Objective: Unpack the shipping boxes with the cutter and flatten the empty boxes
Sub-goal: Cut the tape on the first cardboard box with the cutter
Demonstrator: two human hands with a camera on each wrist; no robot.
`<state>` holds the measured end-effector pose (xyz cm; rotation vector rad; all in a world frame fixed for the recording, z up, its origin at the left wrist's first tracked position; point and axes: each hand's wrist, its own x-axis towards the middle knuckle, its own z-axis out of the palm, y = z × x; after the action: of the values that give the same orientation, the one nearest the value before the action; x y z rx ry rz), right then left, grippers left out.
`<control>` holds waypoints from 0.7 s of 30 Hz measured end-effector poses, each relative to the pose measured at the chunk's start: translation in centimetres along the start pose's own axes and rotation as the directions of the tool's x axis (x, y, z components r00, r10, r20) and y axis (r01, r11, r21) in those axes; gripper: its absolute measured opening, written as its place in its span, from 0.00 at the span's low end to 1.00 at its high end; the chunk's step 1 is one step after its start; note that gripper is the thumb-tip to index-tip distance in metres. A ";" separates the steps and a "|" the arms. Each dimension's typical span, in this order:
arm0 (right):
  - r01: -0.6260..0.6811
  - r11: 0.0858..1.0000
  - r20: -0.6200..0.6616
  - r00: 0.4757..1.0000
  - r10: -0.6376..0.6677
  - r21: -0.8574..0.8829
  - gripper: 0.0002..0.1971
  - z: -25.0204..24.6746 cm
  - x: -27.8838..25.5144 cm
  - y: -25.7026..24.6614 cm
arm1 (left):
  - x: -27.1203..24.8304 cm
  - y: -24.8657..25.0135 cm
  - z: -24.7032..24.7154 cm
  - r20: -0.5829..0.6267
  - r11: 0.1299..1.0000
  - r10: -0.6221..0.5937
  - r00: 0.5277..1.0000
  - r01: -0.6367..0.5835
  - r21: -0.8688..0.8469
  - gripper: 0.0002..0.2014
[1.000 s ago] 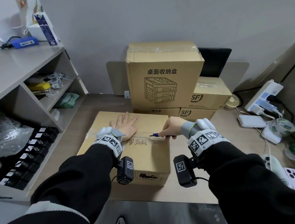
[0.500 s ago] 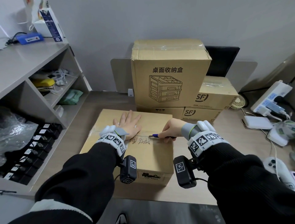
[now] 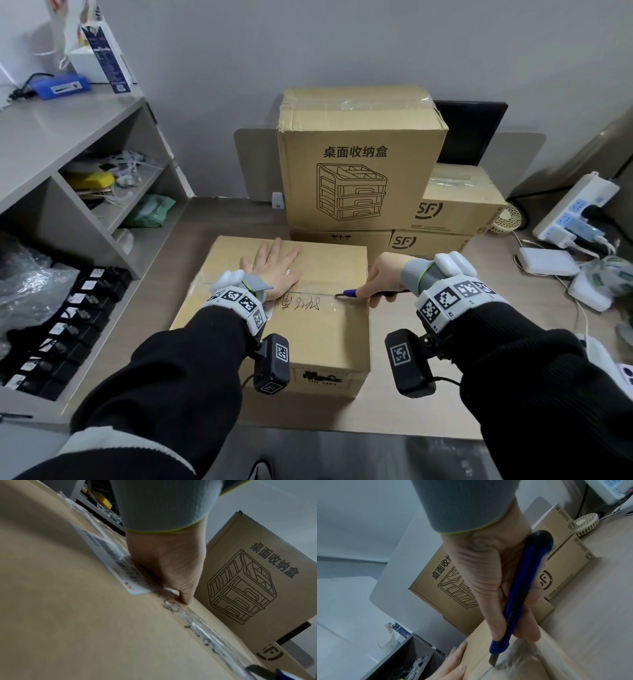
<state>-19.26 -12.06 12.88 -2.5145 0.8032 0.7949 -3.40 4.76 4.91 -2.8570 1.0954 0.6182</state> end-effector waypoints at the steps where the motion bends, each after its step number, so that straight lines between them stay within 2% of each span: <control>1: 0.000 1.000 0.001 1.000 0.000 -0.001 0.16 -0.1 -0.1 0.1 | 0.1 0.0 0.1 -0.002 1.000 -0.001 1.000 0.001 0.002 0.29; 6: -0.042 0.999 0.027 0.999 0.043 -0.031 0.14 -0.8 -0.6 0.7 | 0.2 0.0 0.2 -0.009 1.000 -0.006 1.000 0.006 0.004 0.29; 9: -0.053 0.999 0.033 0.998 0.053 0.008 0.11 -0.6 -0.5 0.9 | 0.1 0.1 0.1 -0.009 1.000 -0.011 1.000 0.011 0.003 0.29; 16: 0.010 0.993 0.003 1.000 -0.010 0.120 0.09 -0.5 -0.9 0.4 | 0.3 0.1 0.1 -0.014 0.999 -0.019 1.000 0.019 0.026 0.29; 21: 0.026 0.999 -0.048 0.999 -0.024 0.046 0.11 0.1 -0.3 -0.9 | 0.1 0.2 0.1 -0.014 1.000 -0.014 1.000 0.014 0.008 0.29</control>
<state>-18.90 -11.23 13.17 -2.5057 0.7953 0.7021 -3.51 4.53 4.80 -2.8637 1.0765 0.5929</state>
